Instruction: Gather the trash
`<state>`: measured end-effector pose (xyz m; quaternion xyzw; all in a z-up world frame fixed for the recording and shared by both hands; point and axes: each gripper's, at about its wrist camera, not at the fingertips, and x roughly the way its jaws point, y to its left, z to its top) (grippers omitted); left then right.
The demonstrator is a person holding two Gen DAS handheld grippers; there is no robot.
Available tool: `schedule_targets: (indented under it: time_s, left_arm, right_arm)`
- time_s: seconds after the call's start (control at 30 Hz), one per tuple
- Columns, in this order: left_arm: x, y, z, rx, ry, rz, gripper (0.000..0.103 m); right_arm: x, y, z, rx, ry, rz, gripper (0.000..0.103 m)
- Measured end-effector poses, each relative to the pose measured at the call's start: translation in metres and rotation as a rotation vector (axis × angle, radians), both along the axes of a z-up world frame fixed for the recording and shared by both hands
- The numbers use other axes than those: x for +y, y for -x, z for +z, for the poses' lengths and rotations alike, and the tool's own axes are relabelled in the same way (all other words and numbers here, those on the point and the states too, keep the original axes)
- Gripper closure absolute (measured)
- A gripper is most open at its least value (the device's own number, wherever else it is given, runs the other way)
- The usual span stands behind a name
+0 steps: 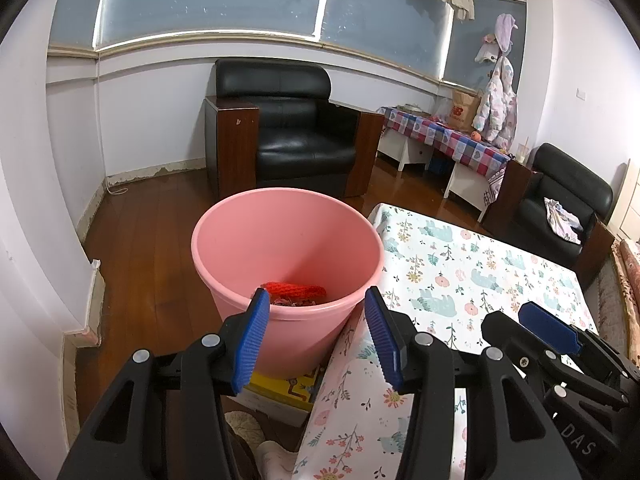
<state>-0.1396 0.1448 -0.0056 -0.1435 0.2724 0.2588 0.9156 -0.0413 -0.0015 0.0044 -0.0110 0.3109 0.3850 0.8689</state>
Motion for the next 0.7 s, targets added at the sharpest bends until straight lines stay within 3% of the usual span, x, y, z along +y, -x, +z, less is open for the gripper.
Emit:
schedule_targets:
  time_s: [0.7]
  left_arm:
    - [-0.0072,-0.0021,-0.0070,0.014,0.003,-0.014,0.054]
  right_arm:
    - [-0.0006,-0.0004,-0.0004,0.005,0.001,-0.002,0.050]
